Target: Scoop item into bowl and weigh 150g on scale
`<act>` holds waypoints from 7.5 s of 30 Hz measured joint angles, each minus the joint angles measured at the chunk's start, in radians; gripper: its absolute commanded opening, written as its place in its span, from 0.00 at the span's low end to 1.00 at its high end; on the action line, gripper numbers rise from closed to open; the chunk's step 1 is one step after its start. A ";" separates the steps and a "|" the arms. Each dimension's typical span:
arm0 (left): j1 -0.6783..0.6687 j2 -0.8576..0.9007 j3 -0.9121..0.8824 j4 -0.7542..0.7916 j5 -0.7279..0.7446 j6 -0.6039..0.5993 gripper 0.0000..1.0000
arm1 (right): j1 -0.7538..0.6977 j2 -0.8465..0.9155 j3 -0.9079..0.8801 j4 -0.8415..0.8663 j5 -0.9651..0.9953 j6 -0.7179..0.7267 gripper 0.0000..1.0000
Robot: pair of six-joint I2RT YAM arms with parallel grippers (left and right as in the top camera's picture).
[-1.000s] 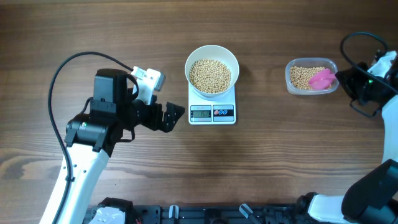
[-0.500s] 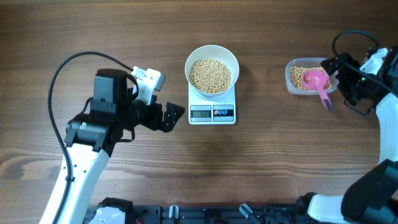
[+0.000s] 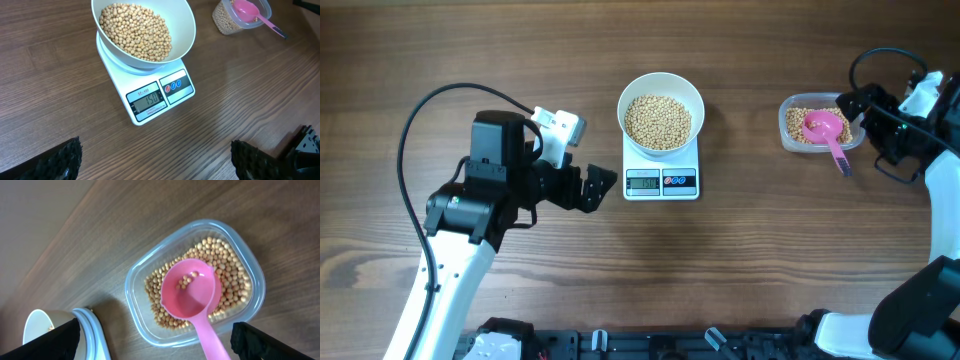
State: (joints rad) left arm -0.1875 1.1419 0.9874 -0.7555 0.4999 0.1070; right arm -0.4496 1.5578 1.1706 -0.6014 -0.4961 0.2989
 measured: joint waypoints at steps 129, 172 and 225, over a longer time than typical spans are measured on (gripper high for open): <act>0.000 0.000 0.000 0.000 0.000 0.000 1.00 | 0.265 -1.365 -0.571 0.116 -0.029 -0.417 1.00; 0.000 0.000 0.000 0.000 0.000 0.000 1.00 | 0.387 -1.539 -1.164 0.708 0.154 -0.379 1.00; 0.000 0.000 0.000 0.000 0.000 0.000 1.00 | 0.388 -1.540 -1.164 0.601 0.416 -0.368 1.00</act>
State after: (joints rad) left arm -0.1875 1.1419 0.9874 -0.7555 0.4999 0.1070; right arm -0.0620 0.0181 0.0063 -0.0006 -0.0803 -0.0692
